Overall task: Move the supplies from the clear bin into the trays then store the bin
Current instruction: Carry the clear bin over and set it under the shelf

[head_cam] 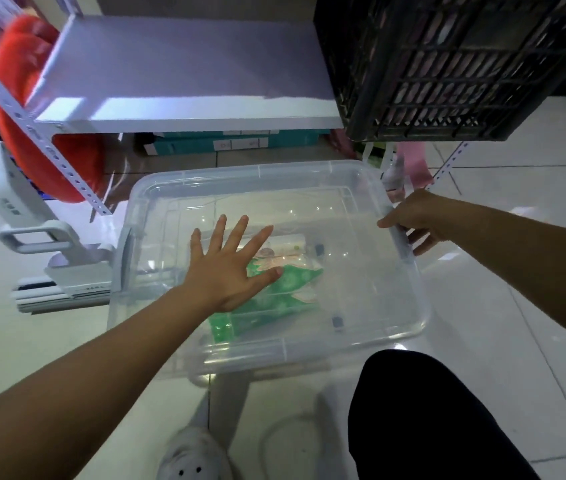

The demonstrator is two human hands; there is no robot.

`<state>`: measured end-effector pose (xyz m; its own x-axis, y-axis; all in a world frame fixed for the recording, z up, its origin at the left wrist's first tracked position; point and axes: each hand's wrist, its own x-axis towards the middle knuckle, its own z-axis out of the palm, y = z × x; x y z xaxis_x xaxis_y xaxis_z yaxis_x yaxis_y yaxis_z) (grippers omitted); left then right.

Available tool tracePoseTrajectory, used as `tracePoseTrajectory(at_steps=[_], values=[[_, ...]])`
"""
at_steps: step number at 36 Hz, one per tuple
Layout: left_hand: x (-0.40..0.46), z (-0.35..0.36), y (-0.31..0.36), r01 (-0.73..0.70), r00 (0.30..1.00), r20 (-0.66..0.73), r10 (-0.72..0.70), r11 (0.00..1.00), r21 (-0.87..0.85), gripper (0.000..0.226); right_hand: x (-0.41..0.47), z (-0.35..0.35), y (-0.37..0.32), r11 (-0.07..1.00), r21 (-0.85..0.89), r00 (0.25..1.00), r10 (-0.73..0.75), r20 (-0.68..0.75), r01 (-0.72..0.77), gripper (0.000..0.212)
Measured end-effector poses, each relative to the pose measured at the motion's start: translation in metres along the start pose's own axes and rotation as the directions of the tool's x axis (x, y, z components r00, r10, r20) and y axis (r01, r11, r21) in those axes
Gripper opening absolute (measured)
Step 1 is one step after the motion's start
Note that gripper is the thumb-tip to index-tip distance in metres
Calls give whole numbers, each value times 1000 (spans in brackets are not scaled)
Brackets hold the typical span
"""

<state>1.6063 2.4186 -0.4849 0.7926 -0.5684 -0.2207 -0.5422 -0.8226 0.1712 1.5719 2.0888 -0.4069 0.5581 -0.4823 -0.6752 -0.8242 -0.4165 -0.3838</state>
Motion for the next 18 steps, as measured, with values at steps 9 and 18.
tracePoseTrajectory(at_steps=[9, 18], values=[[-110, -50, -72, 169, 976, -91, -199, 949, -266, 82, -51, 33, 87, 888, 164, 887, -379, -266, 429, 74], [-201, 39, -79, 374, 673, 382, -633, -155, -914, 51, -75, 82, 146, 730, 663, 986, -132, -103, 167, 22]])
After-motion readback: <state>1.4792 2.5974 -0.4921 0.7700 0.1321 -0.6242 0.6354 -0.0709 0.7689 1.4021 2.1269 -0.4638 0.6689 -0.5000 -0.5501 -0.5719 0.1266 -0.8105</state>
